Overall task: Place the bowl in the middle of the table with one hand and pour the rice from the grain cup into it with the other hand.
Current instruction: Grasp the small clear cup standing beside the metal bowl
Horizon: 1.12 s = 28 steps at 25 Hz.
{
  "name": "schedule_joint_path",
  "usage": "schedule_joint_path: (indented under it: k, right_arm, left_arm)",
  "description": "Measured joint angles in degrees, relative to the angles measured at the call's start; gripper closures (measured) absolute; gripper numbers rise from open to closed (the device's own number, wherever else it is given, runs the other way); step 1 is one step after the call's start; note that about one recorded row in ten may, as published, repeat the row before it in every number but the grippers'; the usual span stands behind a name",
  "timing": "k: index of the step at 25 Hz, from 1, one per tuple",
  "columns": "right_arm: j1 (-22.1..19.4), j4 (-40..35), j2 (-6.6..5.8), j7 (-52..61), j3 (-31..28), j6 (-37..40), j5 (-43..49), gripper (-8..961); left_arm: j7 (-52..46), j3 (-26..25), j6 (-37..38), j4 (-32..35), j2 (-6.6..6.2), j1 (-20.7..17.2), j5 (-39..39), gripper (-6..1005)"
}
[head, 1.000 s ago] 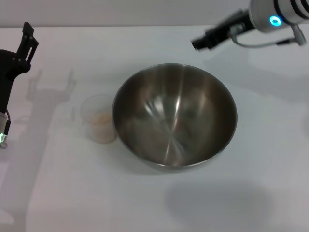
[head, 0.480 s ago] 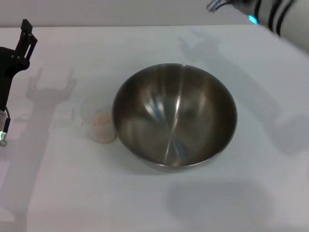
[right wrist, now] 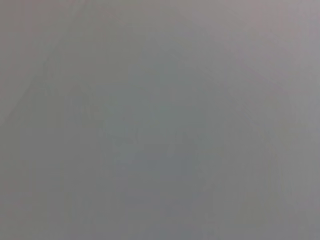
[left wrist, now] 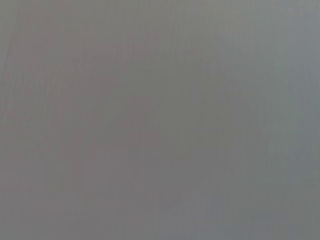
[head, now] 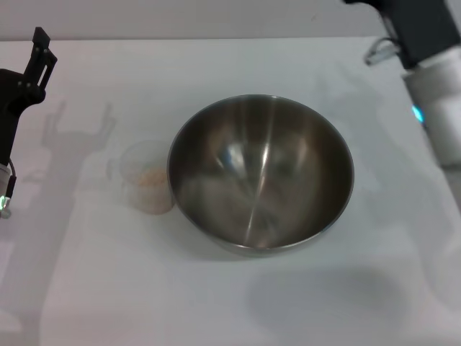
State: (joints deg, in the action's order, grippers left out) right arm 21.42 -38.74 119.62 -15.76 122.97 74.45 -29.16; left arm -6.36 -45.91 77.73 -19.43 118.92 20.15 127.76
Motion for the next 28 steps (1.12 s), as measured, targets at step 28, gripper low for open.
schedule_joint_path:
  k: [28]
  right_arm:
    - [3.0,28.2,-0.78,23.7,-14.3,4.6,-0.4,543]
  left_arm:
    - [2.0,19.1,6.3,4.0,-0.01,-11.5,0.3,301]
